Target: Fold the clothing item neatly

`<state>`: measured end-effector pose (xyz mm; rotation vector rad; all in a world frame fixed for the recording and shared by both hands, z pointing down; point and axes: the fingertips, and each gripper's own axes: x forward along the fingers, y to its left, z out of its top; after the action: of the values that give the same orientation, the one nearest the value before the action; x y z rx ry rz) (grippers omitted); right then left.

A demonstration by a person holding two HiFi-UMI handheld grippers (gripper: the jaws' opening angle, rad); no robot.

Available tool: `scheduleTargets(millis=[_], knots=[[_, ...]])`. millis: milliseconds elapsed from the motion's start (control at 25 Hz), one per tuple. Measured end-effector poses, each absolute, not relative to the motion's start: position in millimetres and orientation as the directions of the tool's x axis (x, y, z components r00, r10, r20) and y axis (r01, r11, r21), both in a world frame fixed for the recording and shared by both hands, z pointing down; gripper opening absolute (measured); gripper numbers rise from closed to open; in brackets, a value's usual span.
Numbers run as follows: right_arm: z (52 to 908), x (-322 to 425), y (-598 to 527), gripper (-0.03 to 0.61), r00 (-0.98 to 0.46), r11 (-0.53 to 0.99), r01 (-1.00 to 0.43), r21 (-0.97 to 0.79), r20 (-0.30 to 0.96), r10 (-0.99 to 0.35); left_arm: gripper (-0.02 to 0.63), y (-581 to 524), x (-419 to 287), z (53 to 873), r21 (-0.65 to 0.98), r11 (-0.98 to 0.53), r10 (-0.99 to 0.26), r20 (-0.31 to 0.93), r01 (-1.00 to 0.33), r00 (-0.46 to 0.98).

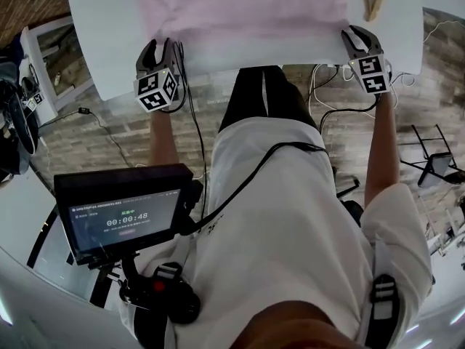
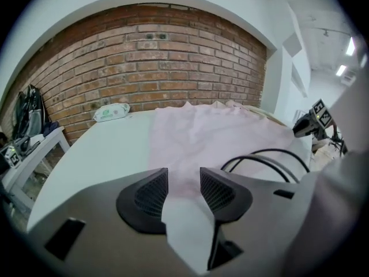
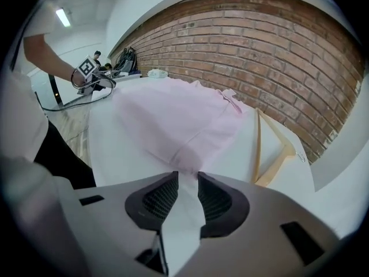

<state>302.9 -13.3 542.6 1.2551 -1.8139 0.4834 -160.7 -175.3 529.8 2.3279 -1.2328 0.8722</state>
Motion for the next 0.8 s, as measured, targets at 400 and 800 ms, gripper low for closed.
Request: scheduleTargets(millis=[400, 800], knots=[[552.4, 307.5, -13.8, 0.132, -0.167, 0.473, -0.872, 0.128, 0.829, -0.533, 0.237, -162.4, -197.0, 571.1, -0.127, -0.733, -0.458, 0.819, -0.668, 0.346], [542.1, 338.0, -6.0, 0.134, -0.111, 0.420, -0.891, 0.170, 0.816, -0.567, 0.424, -66.6, -249.9, 528.1, -0.179, -0.939, -0.273, 0.907, -0.293, 0.321]])
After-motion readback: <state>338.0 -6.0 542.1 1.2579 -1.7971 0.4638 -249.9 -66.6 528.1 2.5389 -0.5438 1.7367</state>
